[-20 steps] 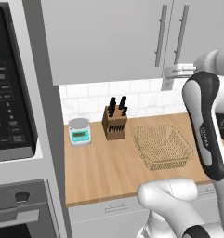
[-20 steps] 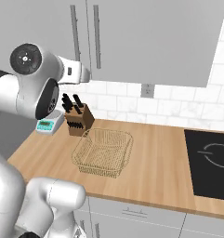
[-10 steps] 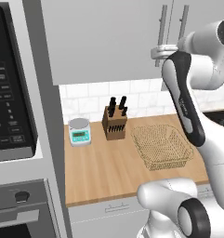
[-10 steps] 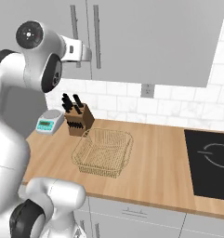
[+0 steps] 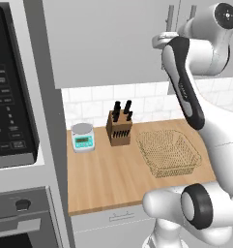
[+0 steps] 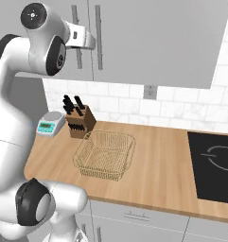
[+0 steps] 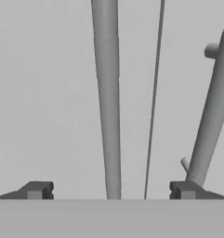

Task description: Open the cabinet, pick up the bread from the cabinet and place it in the basket. Then move the basket to the dining counter.

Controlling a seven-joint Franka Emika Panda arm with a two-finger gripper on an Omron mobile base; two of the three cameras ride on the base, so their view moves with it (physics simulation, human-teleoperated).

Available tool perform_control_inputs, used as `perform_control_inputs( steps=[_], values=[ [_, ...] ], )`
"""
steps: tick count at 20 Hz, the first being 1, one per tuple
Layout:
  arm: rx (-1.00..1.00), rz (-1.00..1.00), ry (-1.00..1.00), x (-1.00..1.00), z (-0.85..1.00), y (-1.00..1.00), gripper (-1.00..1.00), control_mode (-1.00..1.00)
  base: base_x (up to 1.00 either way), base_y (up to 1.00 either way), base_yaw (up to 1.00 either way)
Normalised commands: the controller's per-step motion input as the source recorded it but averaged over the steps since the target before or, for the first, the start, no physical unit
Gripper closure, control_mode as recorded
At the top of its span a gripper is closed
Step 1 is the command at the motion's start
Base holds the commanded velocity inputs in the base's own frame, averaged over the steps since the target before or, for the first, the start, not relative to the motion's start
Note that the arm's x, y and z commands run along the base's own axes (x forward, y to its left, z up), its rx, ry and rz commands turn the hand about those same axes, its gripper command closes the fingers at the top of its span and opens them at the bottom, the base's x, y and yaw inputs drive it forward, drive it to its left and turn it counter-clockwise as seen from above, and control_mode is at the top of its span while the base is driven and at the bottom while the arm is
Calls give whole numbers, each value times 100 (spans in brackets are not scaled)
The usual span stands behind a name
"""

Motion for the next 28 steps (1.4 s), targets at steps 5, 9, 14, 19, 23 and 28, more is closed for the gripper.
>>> perform_control_inputs(
  steps=[5,9,14,19,23,28],
  values=[
    [0,0,-2,40,-19,0,-100,-100,0,0,0],
    [0,0,-3,42,-25,0,-100,-100,0,0,0],
    [0,0,0,49,-16,3,-100,-100,0,0,0],
    [0,0,0,55,-16,0,-100,-100,0,0,0],
    [0,0,-3,37,-18,8,100,-100,0,0,0],
    [1,6,-13,13,-23,66,100,-100,0,0,0]
  ],
)
